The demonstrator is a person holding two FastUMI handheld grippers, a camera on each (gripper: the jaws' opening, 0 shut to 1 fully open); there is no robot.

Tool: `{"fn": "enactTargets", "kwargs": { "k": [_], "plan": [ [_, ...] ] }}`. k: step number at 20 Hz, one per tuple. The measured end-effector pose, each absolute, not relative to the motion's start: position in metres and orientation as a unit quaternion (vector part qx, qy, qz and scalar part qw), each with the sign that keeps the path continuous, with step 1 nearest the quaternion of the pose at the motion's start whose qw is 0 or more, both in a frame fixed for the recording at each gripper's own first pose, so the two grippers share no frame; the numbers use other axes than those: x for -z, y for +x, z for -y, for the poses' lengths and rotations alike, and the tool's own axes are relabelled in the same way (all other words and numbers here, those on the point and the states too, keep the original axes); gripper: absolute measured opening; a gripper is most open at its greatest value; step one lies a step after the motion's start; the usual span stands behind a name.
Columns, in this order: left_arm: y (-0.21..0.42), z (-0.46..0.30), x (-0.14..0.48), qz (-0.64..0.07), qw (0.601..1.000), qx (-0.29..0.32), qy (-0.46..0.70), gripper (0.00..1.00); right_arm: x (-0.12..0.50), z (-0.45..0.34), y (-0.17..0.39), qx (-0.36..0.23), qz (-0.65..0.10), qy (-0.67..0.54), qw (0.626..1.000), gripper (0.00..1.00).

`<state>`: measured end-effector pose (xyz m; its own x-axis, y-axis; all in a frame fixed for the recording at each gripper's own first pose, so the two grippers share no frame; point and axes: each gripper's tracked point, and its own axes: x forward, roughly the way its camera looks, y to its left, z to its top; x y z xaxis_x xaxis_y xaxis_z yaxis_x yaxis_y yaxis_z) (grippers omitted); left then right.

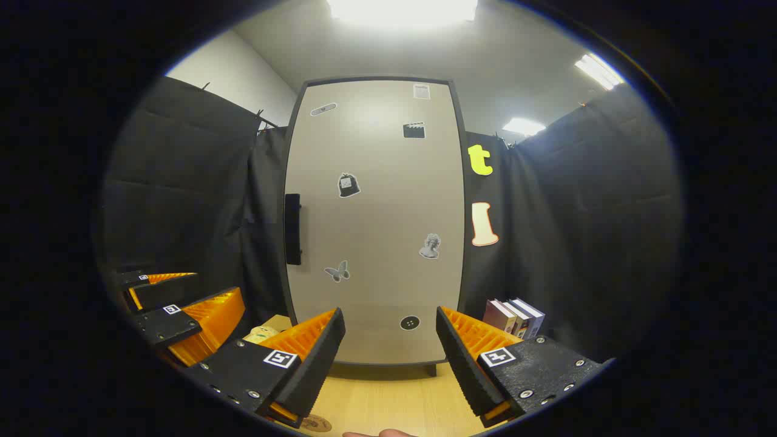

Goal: Open the cabinet door with the right hand, grasp the bottle in the cabinet with the left hand and place it on the coaster, then close the cabinet door with the right hand.

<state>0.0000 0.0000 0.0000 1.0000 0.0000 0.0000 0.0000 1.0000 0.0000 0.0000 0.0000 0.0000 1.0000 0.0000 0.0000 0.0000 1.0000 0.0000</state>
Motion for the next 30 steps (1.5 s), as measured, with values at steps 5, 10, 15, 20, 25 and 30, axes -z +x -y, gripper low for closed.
{"fn": "enactTargets", "kwargs": {
  "k": [5,10,15,20,25,30],
  "plan": [
    [0.001,0.001,0.001,-0.001,1.0,0.004,-0.006,0.84,-0.007,0.003,0.0,0.002,0.009,-0.005,1.0,0.93],
    [0.006,0.004,0.001,0.0,1.0,0.009,-0.009,0.85,-0.003,0.004,0.003,0.002,0.003,-0.011,1.0,0.93],
    [0.012,0.004,0.005,-0.003,1.0,0.011,-0.007,0.85,-0.001,0.006,0.007,0.005,-0.002,-0.008,1.0,0.93],
    [0.016,0.0,0.007,-0.003,1.0,0.011,-0.006,0.86,0.001,0.007,0.014,0.008,-0.004,-0.013,1.0,0.93],
    [0.016,-0.005,0.009,-0.005,1.0,0.009,-0.003,0.87,0.0,0.004,0.025,0.006,-0.005,-0.015,1.0,0.93],
    [0.005,-0.016,0.013,-0.011,1.0,0.001,-0.002,0.86,-0.014,-0.007,0.05,-0.009,0.002,-0.015,1.0,0.94]
  ]
}}
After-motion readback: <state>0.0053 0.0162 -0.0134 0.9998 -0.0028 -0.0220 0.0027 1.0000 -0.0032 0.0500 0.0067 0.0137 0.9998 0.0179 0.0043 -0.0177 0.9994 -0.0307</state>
